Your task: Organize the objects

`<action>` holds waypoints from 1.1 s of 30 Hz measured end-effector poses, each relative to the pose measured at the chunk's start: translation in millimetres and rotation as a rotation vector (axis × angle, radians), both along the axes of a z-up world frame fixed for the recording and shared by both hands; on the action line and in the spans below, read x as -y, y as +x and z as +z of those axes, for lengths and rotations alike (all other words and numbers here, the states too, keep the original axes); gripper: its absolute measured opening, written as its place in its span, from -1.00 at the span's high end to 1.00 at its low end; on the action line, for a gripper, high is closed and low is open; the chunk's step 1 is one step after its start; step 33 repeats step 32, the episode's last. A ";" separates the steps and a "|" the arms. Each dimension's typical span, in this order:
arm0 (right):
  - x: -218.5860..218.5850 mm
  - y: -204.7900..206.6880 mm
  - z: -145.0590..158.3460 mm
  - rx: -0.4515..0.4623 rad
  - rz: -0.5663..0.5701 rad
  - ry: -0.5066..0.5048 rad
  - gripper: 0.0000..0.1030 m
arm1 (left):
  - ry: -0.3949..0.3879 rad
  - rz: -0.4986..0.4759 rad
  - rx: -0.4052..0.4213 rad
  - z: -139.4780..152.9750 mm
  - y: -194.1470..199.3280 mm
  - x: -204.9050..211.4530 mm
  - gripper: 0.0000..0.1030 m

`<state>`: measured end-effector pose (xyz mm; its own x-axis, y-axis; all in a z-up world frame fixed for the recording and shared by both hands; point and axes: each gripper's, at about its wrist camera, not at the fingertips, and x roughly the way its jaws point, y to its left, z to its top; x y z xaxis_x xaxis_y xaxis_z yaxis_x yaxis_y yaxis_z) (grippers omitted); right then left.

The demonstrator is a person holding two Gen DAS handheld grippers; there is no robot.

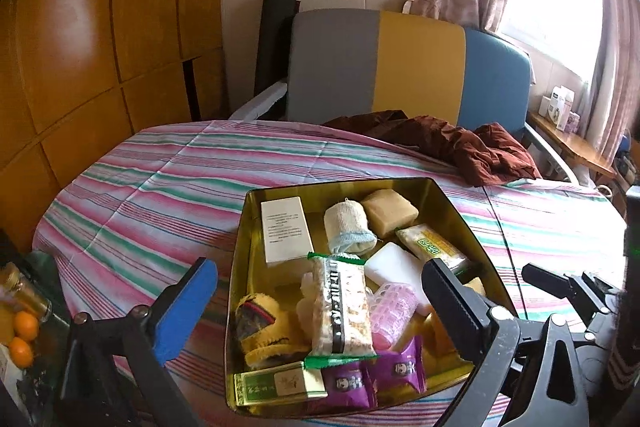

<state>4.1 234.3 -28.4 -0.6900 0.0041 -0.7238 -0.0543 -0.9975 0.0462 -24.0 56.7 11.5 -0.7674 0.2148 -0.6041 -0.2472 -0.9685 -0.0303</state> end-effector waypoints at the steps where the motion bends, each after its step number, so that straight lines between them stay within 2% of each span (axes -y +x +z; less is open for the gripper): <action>1: 1.3 1.1 -0.3 -0.001 0.001 0.002 -0.56 | -0.002 0.009 -0.003 -0.2 1.8 1.4 -0.99; 5: 5.3 2.8 -0.6 -0.002 0.008 0.004 -0.56 | -0.005 0.034 -0.016 -1.5 8.3 8.0 -0.99; 16: 8.8 4.7 3.2 -0.016 0.000 0.016 -0.56 | -0.004 0.046 0.021 -6.8 11.7 14.3 -0.99; 33: 10.9 2.9 0.7 -0.009 -0.001 0.016 -0.56 | -0.005 0.094 0.000 -8.3 9.0 21.7 -0.97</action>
